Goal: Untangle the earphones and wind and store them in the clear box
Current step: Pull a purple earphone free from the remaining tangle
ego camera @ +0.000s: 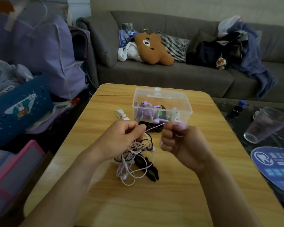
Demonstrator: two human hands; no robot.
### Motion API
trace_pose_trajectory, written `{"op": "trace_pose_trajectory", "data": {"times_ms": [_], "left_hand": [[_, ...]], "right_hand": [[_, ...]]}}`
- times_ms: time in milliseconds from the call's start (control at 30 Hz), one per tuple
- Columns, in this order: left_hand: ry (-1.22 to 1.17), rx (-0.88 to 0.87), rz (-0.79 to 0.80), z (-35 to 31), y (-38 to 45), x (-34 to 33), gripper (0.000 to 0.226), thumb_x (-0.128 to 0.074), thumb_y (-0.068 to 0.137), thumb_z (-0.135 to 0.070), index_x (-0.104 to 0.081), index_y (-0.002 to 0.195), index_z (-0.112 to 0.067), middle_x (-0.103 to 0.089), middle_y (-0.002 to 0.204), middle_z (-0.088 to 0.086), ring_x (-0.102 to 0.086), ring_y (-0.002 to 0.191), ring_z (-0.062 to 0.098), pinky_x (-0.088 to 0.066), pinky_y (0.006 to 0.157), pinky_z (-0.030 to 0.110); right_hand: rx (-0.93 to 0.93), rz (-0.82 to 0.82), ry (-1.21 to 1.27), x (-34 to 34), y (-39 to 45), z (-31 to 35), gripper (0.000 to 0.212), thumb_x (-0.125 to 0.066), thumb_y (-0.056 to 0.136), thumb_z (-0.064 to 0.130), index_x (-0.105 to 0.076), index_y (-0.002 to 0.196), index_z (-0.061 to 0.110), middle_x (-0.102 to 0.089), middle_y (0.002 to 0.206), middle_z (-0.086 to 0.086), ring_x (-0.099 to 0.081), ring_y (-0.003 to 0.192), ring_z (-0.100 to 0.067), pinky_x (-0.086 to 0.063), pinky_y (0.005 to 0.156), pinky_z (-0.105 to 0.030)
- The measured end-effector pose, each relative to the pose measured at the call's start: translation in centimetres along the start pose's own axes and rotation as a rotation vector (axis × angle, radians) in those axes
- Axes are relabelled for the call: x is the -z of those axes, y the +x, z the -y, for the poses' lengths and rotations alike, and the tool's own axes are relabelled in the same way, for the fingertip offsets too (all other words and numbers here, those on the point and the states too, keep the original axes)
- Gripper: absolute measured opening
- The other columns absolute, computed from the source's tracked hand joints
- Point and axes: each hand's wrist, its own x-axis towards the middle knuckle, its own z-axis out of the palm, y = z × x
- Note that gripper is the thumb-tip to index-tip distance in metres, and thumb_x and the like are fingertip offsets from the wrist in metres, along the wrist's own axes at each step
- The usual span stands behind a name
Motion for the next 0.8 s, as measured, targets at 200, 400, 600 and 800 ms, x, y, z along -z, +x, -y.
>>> {"op": "trace_pose_trajectory", "data": {"times_ms": [200,400,600,800], "left_hand": [[-0.016,-0.003,0.201,-1.1,-0.7,0.5,0.015,-0.068,0.09,-0.026,-0.075,0.1,-0.016,-0.076,0.096,0.0,-0.071,0.092,0.016,-0.058,0.079,0.03],[0.325,-0.123,-0.439,0.6,0.5,1.9,0.009,-0.063,0.095,-0.022,-0.072,0.096,-0.022,-0.07,0.092,-0.01,-0.065,0.086,0.004,-0.053,0.071,0.024],[0.644,0.248,-0.123,4.6,0.8,2.6,0.035,-0.065,0.091,-0.041,-0.063,0.122,-0.025,-0.065,0.119,-0.005,-0.059,0.111,0.016,-0.051,0.094,0.041],[0.766,0.222,0.074,3.3,1.0,0.9,0.079,-0.068,0.084,-0.057,-0.034,0.15,-0.03,-0.035,0.154,-0.006,-0.021,0.144,0.018,-0.025,0.116,0.041]], "right_hand": [[0.238,-0.388,-0.508,2.4,-1.5,3.0,0.028,-0.05,0.101,0.018,-0.058,0.076,0.01,-0.049,0.059,0.002,-0.041,0.055,-0.013,-0.034,0.054,-0.028],[0.237,-0.565,-1.167,4.4,-2.0,3.9,0.031,-0.059,0.099,0.027,-0.074,0.08,0.008,-0.058,0.063,-0.012,-0.045,0.056,-0.021,-0.033,0.055,-0.031],[0.41,-0.528,-1.392,3.4,-1.2,2.9,0.026,-0.052,0.103,0.029,-0.073,0.096,0.016,-0.064,0.069,0.001,-0.047,0.05,-0.013,-0.035,0.044,-0.019],[0.542,-0.165,-0.685,1.1,-1.9,2.6,0.032,-0.045,0.104,0.016,-0.061,0.129,0.026,-0.054,0.062,0.012,-0.051,0.059,-0.009,-0.043,0.055,-0.021]]}}
